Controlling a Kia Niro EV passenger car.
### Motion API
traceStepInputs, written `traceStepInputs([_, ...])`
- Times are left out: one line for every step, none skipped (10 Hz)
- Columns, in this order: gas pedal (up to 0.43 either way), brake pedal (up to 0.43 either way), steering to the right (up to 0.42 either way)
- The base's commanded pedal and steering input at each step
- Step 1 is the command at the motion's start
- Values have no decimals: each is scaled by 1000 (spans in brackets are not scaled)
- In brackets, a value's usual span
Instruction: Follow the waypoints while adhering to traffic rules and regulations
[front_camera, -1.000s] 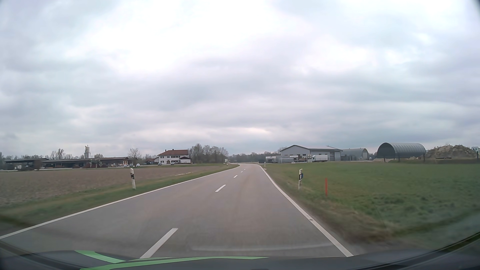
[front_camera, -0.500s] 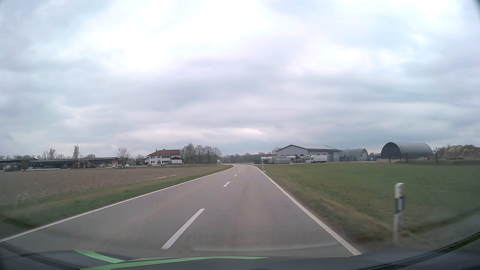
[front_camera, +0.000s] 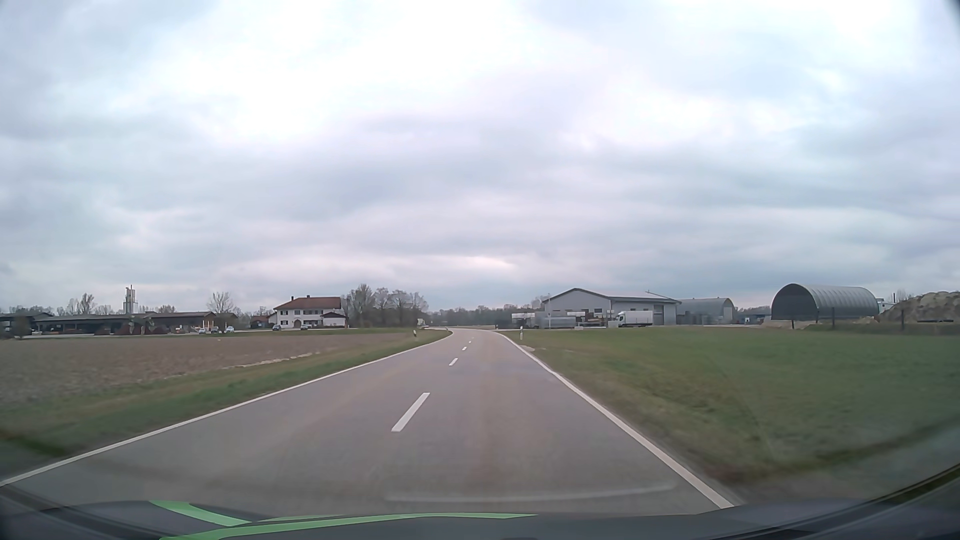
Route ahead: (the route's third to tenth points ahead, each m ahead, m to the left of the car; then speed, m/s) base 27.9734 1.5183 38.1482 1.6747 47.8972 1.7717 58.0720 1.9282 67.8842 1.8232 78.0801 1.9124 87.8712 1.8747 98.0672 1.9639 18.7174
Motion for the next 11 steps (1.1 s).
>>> traceStepInputs([268,0,11])
traceStepInputs([268,0,9])
traceStepInputs([268,0,8])
traceStepInputs([268,0,7])
traceStepInputs([268,0,5])
traceStepInputs([268,0,4])
traceStepInputs([268,0,4])
traceStepInputs([260,0,4])
traceStepInputs([260,0,1])
traceStepInputs([240,0,1])
traceStepInputs([220,0,0])
